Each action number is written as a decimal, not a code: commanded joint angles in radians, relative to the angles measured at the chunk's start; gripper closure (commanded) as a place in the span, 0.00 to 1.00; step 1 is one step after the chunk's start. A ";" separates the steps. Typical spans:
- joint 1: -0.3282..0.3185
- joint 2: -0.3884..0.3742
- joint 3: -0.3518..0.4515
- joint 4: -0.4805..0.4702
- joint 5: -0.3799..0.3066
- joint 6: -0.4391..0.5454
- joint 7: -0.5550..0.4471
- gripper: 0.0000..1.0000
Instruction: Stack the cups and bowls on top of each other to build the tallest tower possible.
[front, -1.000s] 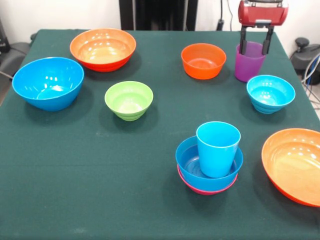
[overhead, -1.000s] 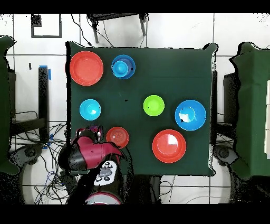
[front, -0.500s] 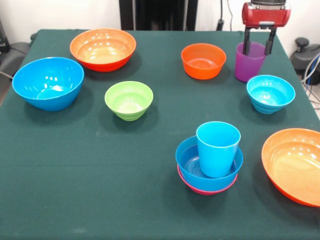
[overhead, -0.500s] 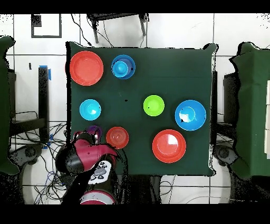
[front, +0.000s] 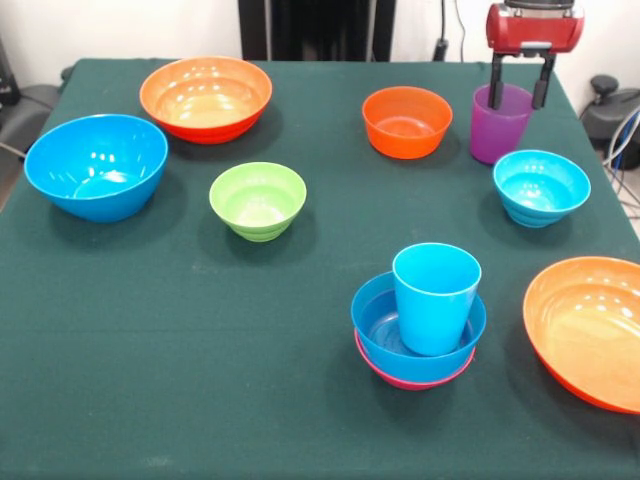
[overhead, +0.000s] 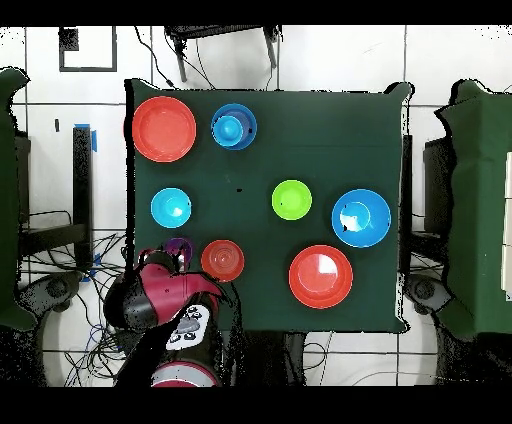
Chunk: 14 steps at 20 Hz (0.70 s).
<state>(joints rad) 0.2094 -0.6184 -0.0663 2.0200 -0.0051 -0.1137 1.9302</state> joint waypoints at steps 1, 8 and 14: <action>-0.010 0.036 0.059 0.010 -0.035 -0.004 0.127 0.00; -0.019 0.014 0.061 0.025 -0.041 0.008 0.124 0.00; -0.015 -0.001 0.064 0.035 -0.038 0.012 0.129 0.00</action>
<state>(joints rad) 0.2031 -0.6243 -0.0663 2.0202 -0.0051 -0.1135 1.9302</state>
